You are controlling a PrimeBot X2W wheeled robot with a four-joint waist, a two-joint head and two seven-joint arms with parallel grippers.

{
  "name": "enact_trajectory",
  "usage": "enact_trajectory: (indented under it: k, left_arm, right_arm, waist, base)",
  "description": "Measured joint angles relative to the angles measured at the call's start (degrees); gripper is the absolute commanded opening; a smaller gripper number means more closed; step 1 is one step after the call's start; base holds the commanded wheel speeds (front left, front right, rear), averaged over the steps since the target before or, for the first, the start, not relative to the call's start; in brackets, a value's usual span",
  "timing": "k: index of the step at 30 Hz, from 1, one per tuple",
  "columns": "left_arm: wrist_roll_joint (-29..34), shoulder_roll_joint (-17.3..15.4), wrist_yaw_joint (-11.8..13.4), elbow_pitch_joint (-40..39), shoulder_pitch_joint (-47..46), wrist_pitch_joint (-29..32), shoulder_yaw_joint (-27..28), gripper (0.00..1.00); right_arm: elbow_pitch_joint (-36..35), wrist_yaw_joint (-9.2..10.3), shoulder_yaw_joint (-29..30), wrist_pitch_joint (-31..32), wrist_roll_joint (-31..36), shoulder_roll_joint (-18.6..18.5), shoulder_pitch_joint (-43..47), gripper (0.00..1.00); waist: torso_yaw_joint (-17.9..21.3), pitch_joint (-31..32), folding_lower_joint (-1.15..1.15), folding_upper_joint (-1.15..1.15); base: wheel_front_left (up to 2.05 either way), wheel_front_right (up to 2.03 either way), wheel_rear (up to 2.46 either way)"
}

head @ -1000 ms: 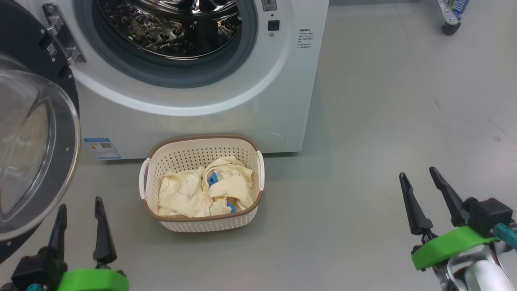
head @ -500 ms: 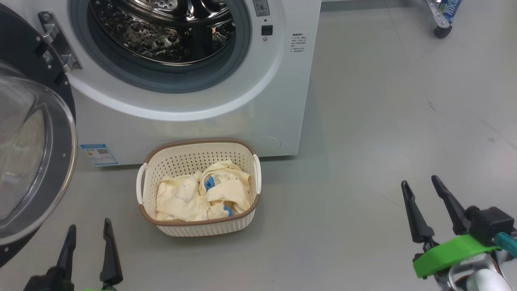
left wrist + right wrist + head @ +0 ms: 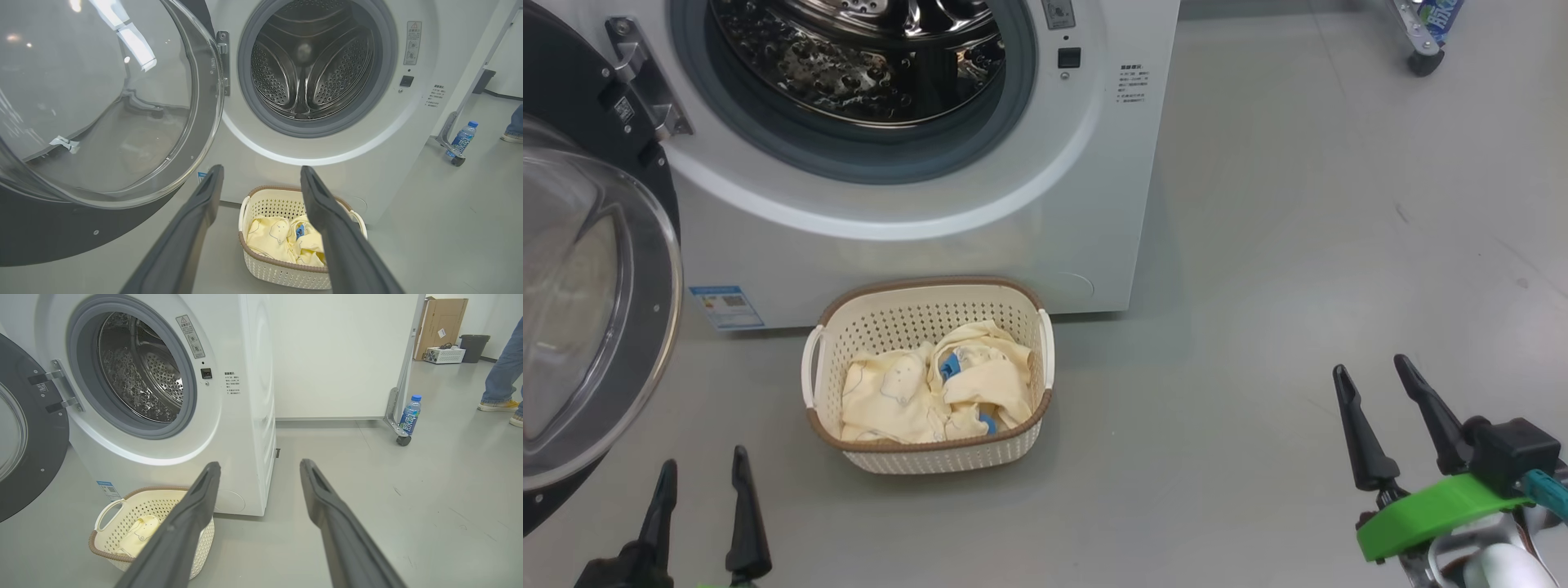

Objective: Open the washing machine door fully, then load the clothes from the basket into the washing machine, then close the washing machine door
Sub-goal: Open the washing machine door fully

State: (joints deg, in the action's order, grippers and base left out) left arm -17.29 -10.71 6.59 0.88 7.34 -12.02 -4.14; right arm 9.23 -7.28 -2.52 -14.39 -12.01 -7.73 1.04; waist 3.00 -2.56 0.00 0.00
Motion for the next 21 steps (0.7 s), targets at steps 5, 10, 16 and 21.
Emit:
enact_trajectory:
  k: [5,10,16,21]
  left_arm:
    - [0.0,-0.2,-0.3,1.0,-0.1,-0.6,0.1,1.00]
    - [-0.4,-0.2,-0.3,1.4,-0.4,-1.1,0.3,1.00]
    - [-0.6,-0.3,-0.5,2.1,-1.0,-1.4,0.4,1.00]
    - [-0.6,-0.5,-0.8,2.4,-1.8,-1.6,0.3,1.00]
  right_arm:
    - [0.0,0.00,0.1,0.0,0.0,0.1,0.0,1.00]
    - [0.1,0.00,0.3,0.0,0.0,0.1,0.0,1.00]
    - [0.2,0.00,0.5,0.0,0.0,0.2,0.0,1.00]
    - [0.2,0.00,0.6,0.0,0.0,0.4,-0.1,1.00]
  waist:
    - [0.1,-0.1,0.00,0.00]
    - [0.1,-0.2,0.00,0.00]
    - [-0.1,-0.4,0.00,0.00]
    - [-0.4,-0.8,0.00,0.00]
  base:
    - [0.00,0.00,0.00]
    - [0.00,0.00,0.00]
    - [0.00,0.00,0.00]
    - [0.00,0.00,0.00]
